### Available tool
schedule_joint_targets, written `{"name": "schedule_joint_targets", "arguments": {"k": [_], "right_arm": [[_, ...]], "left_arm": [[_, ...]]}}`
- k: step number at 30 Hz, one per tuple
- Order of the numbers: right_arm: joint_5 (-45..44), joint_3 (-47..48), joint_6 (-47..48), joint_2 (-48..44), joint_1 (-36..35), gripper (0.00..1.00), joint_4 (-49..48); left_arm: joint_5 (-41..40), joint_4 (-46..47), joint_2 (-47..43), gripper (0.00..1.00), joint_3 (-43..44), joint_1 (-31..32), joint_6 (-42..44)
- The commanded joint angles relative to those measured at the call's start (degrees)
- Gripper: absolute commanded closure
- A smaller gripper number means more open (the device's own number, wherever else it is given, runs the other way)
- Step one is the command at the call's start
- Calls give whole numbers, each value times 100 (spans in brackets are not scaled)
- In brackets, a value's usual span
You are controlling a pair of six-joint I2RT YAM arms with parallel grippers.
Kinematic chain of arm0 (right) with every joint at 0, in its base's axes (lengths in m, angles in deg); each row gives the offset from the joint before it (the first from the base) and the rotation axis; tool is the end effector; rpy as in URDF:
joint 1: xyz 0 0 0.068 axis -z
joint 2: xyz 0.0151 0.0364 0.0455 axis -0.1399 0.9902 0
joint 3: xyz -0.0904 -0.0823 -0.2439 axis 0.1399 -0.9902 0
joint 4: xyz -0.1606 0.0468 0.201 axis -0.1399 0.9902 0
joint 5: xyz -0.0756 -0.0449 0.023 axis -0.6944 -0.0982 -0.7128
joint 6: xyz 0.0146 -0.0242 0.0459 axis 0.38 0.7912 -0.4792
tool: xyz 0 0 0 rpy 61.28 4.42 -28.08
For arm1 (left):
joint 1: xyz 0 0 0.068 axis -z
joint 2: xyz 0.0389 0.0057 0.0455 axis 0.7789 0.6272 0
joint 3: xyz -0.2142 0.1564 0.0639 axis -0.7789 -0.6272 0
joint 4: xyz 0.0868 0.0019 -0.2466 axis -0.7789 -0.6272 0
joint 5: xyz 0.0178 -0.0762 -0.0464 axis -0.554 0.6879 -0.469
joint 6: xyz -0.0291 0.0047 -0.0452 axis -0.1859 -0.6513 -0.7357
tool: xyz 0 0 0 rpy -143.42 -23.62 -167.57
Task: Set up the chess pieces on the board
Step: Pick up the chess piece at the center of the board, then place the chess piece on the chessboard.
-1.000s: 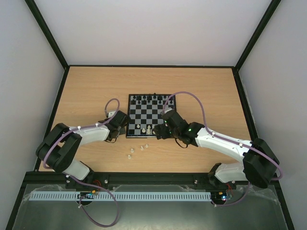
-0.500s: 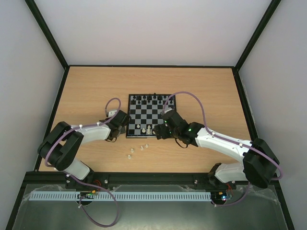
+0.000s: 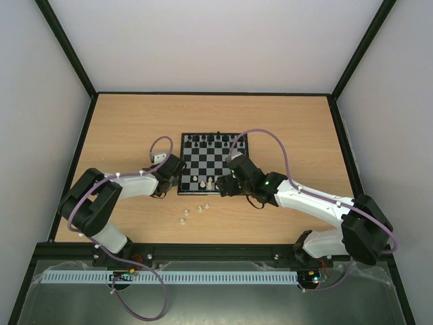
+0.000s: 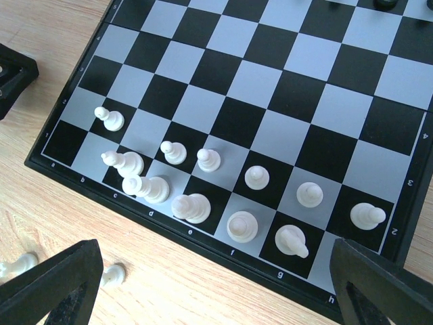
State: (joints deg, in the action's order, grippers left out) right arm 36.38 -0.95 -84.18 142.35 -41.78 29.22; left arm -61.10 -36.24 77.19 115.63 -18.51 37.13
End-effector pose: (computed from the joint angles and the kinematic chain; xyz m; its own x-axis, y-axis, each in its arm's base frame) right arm 0.1859 0.2100 0.2327 -0.6288 -0.1045 -0.7705 -0.4329 0.8702 0.2353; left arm 0.2390 -0.1336 0.1259 -0.7256 -0.2530 -0.6399 -0.2891 0.9560 -0.0502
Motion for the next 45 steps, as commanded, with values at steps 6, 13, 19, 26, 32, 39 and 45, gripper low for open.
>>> {"name": "schedule_joint_targets", "arguments": {"k": [6, 13, 19, 26, 32, 39, 45], "right_arm": [[29, 168, 45, 138, 24, 8, -15], [41, 183, 49, 179, 21, 8, -15], [50, 190, 51, 182, 20, 8, -15], [179, 182, 49, 96, 20, 8, -30], [683, 203, 75, -96, 24, 8, -70], [1995, 75, 67, -944, 43, 10, -99], [3354, -181, -201, -1855, 306, 18, -144]], "left_arm": [[36, 80, 244, 92, 0, -81, -2], [193, 85, 139, 97, -37, -77, 22], [494, -558, -646, 98, 103, 56, 172], [1328, -1472, -2312, 98, 104, 183, 482], [2803, -1412, -3334, 98, -135, 224, 759], [4741, -750, -3886, 98, -430, 230, 756], [6146, -130, -4393, 97, -697, 225, 597]]}}
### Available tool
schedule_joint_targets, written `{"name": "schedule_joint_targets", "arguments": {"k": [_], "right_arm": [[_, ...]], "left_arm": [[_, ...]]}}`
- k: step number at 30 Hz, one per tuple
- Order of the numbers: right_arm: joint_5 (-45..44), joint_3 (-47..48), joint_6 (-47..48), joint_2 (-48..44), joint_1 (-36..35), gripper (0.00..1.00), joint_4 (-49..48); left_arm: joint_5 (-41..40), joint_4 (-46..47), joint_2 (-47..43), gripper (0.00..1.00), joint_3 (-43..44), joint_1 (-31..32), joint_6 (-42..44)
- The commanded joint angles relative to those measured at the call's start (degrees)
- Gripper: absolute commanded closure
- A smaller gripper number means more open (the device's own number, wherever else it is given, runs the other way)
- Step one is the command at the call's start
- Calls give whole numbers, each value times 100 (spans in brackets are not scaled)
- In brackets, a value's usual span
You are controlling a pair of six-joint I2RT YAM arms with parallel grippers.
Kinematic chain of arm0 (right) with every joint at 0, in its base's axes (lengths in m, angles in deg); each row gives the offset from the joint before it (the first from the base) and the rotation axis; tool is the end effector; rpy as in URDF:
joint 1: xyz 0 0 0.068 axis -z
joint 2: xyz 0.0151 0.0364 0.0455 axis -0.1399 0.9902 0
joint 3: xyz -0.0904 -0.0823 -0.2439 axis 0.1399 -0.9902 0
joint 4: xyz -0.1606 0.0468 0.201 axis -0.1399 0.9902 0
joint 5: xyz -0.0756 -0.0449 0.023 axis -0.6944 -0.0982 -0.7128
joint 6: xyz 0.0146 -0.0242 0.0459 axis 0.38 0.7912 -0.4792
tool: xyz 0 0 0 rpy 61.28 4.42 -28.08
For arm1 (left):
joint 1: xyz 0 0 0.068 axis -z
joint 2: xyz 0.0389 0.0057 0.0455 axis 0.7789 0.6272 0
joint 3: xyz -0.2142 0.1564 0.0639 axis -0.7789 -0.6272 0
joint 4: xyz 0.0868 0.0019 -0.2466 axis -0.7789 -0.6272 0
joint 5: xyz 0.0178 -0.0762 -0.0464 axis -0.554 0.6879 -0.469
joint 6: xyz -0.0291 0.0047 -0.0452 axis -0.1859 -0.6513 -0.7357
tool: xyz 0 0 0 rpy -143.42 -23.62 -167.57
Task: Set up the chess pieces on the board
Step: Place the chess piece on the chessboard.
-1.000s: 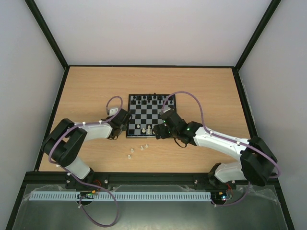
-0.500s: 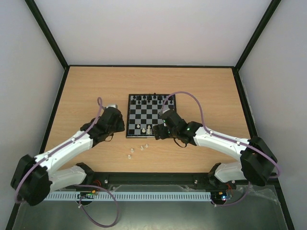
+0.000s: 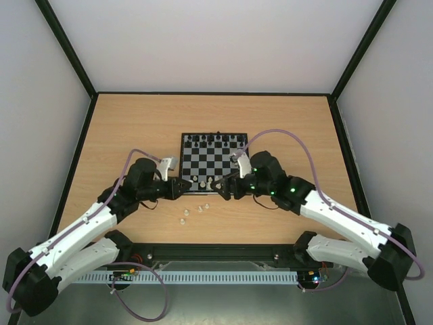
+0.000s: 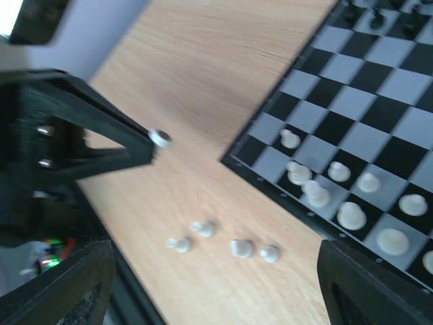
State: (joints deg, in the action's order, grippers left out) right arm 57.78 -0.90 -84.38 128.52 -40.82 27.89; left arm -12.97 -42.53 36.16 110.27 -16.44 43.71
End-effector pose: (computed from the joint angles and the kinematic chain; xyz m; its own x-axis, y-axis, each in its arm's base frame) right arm 0.1564 0.1892 0.2941 -0.5835 -0.0362 -0.8113 -0.6708 0.5846 0.4564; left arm 0.1532 -0.1214 0.2452 -0.7996 -0.1214 -0.5881 0.3829 0.6514 -0.6550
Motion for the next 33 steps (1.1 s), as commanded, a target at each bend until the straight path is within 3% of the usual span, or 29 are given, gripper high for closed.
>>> {"name": "schedule_joint_targets", "arguments": {"k": [1, 7, 12, 21, 27, 33], "right_arm": [[1510, -217, -258, -586, 301, 19, -55], [3428, -383, -1059, -694, 793, 23, -703], [4490, -368, -2014, -95, 930, 33, -1297], [5131, 108, -2829, 923, 949, 33, -1376], [5304, 461, -3165, 1369, 950, 37, -1318], [5342, 707, -2843, 1730, 949, 42, -844]], "left_arm": [[1531, 596, -386, 97, -212, 20, -81], [2281, 997, -1033, 96, -468, 26, -253], [2024, 492, -1440, 96, -395, 111, 134], [952, -50, -1756, 95, -311, 523, 349], [801, -100, -1655, 95, -295, 664, 317], [759, -107, -1629, 95, -299, 703, 313]]}}
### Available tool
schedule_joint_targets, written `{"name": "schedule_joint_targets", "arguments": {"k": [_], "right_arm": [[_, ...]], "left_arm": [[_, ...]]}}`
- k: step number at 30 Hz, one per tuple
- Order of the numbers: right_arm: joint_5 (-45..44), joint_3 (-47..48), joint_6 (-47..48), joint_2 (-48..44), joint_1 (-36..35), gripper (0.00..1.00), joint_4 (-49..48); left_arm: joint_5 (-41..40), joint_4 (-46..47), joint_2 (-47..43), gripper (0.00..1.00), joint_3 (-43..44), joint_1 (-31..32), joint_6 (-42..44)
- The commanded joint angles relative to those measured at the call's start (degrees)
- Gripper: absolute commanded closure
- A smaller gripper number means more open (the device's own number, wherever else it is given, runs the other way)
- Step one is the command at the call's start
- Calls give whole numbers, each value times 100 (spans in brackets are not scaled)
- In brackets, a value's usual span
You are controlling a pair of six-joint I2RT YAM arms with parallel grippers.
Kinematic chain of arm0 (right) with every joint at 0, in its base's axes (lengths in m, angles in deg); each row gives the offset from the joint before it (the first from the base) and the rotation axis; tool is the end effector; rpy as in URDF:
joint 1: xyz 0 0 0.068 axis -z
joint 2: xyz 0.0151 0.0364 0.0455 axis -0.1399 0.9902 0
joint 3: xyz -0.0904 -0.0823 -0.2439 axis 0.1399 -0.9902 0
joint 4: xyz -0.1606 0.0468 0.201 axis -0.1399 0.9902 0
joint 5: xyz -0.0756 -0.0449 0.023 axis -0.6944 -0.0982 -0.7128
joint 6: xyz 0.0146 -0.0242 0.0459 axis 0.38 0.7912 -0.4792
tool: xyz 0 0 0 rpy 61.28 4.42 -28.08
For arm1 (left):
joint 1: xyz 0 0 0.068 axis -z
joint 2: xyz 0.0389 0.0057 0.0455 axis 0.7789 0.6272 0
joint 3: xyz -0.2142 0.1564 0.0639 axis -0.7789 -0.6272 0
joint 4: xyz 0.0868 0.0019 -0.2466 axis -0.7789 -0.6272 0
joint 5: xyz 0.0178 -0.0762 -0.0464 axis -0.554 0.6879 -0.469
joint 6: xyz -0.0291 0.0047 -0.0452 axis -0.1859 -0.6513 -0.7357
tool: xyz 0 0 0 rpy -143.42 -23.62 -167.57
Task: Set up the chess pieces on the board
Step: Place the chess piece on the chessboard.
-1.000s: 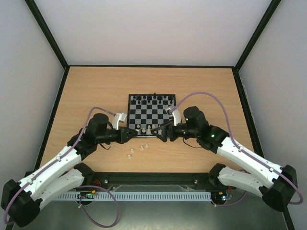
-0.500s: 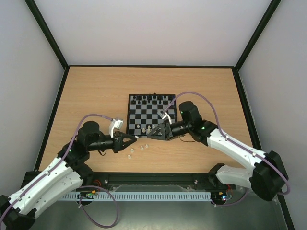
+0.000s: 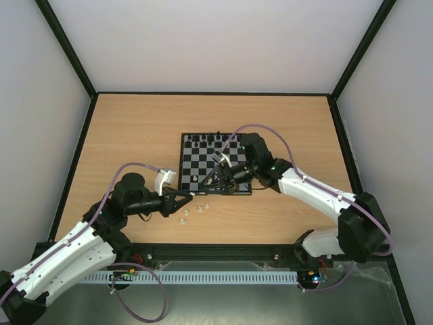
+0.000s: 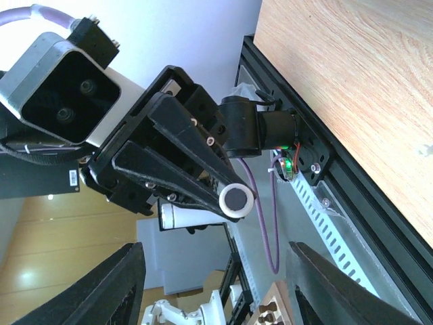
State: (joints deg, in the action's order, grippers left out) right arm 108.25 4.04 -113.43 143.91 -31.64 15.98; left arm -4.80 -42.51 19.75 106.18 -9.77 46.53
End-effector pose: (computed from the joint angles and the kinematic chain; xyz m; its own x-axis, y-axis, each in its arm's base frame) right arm 0.2029 0.2089 0.2830 -0.9180 -0.2568 -0.3023 -0.3338 0.0886 0.9385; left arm 0.1011 -0.1120 0.2650 -0.7045 -0.0249 -0.7092 0.6400 0.4094 -0.6502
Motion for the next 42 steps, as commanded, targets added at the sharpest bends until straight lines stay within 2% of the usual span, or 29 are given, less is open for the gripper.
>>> {"name": "schedule_joint_targets", "arguments": {"k": [1, 7, 42], "right_arm": [[304, 236, 104, 243, 31, 43, 391], [390, 480, 441, 581, 31, 45, 776], [308, 834, 601, 1150, -453, 71, 937]], "left_arm": [[-46, -107, 23, 95, 110, 44, 31], [-28, -107, 77, 95, 119, 84, 30], [-34, -124, 205, 95, 124, 105, 34]]}}
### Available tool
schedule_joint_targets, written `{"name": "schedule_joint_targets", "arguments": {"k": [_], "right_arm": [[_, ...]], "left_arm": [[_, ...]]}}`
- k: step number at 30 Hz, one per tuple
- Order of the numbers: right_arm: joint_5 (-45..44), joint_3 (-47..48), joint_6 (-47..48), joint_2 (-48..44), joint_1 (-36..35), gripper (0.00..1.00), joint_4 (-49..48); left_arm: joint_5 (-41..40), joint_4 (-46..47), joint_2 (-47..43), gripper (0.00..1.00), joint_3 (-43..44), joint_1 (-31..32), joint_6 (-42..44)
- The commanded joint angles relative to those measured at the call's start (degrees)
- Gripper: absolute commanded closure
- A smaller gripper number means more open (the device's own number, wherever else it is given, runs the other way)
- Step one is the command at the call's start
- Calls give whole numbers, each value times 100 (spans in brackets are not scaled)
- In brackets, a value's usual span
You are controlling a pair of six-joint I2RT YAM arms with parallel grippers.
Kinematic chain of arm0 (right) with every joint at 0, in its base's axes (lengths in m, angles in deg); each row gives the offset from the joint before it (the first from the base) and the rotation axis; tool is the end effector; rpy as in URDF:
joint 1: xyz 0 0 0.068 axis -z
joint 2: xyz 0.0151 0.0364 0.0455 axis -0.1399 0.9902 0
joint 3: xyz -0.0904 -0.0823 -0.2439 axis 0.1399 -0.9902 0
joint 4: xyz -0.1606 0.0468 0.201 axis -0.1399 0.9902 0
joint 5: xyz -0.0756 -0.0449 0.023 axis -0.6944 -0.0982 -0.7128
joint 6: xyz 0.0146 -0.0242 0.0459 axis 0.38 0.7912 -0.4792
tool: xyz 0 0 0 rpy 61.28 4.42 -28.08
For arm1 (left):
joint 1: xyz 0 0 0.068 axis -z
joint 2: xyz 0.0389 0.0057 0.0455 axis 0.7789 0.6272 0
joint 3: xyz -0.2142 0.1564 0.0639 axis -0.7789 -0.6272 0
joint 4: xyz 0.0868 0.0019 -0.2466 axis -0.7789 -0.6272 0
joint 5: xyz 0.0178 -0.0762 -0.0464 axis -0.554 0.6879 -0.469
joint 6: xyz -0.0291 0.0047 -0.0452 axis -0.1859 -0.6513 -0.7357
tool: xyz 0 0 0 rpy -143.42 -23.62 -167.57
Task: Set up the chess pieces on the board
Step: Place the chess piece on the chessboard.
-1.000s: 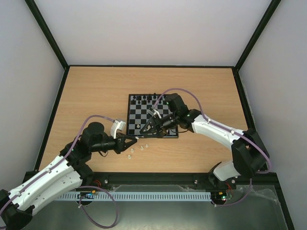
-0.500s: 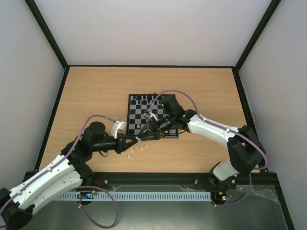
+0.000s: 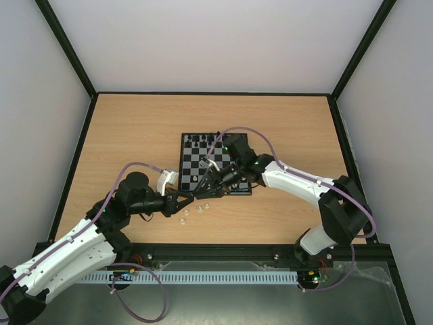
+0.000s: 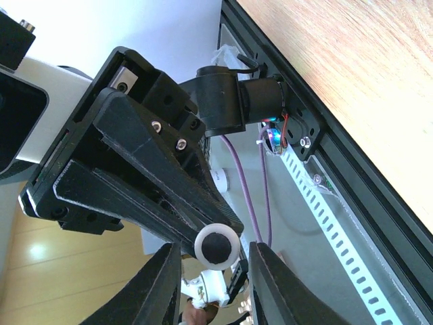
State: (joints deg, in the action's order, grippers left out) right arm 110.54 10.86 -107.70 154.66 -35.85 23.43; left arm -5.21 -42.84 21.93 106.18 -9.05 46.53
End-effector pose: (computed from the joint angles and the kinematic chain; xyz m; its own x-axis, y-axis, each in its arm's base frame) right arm 0.2122 0.2484 0.2578 -0.8925 -0.3979 -0.2125 -0.2859 0.1345 0.9488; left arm 0.1040 -0.1168 0.2593 -0.7263 0.0008 -0.6873 0.6221 0.4259 -0.6569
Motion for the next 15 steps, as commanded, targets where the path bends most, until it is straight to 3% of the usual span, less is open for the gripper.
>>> {"name": "schedule_joint_targets", "arguments": {"k": [1, 15], "right_arm": [[76, 153, 28, 78, -32, 71, 190], [25, 319, 2, 256, -37, 78, 174]], "left_arm": [[4, -96, -11, 95, 127, 34, 34], [-8, -92, 5, 95, 132, 87, 36]]}}
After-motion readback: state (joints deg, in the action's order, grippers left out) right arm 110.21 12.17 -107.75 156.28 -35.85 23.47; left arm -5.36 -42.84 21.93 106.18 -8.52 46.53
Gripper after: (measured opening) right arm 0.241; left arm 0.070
